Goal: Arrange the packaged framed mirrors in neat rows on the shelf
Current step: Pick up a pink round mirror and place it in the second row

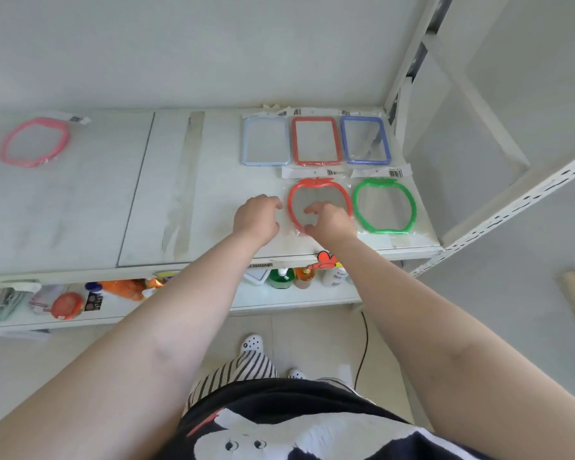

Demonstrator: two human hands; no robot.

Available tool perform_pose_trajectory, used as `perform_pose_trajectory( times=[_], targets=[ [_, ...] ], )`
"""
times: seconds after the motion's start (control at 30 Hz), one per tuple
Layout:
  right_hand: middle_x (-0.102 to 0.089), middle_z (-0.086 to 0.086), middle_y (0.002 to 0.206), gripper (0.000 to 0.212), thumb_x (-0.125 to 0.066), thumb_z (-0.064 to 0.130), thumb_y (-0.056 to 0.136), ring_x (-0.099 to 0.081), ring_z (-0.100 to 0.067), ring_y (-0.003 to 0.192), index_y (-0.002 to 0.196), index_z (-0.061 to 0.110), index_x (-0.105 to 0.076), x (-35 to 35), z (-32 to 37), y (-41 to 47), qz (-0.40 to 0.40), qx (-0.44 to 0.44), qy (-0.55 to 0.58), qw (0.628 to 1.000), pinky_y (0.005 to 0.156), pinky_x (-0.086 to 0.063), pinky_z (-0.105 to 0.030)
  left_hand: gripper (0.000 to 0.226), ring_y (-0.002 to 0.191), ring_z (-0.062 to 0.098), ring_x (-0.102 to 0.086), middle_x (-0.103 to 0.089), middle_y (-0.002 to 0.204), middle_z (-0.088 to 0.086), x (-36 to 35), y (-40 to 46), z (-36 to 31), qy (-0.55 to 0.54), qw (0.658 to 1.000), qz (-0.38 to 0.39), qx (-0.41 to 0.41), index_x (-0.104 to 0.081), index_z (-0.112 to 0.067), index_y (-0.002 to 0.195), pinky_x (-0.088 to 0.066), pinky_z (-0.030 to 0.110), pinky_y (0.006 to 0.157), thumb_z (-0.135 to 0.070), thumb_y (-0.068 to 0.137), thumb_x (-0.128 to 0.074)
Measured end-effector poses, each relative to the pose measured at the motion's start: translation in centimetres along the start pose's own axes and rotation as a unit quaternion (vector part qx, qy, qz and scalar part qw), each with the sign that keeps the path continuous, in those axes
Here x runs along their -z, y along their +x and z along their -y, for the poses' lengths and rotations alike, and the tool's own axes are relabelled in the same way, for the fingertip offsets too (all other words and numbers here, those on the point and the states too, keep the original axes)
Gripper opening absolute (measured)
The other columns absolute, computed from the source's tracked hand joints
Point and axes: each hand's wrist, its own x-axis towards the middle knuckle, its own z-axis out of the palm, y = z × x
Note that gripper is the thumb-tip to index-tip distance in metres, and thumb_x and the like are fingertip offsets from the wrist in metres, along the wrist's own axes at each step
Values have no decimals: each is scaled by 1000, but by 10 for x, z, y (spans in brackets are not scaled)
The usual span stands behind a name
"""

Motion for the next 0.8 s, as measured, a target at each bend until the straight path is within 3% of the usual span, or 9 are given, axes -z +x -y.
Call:
perform_pose_trajectory(
  times=[0.23, 0.37, 0.8],
  targets=[
    [-61, 0, 122, 37, -62, 24, 86, -56, -20, 115, 123, 24, -60, -29, 49, -21, 23, 64, -21, 997, 81, -48, -32, 47, 120, 20, -55, -61, 129, -3, 16, -44, 54, -32, 998, -14, 60, -58, -23, 127, -44, 29, 91, -4, 85, -51],
    [-60, 2, 125, 37, -61, 26, 87, -55, -19, 115, 124, 25, -59, -49, 85, -28, 31, 82, -38, 995, 84, -48, -33, 47, 119, 20, -56, -62, 127, -3, 26, -68, 91, -46, 996, -22, 70, -57, -23, 127, -44, 28, 89, -4, 84, -51],
    [-62, 2, 122, 36, -62, 25, 88, -59, -20, 110, 124, 26, -59, -181, 278, -80, 57, 97, -40, 993, 83, -49, -30, 46, 118, 21, -57, -63, 126, -2, 81, -160, 311, -51, 993, -40, 100, -58, -22, 125, -46, 30, 90, -4, 82, -55]
  ],
)
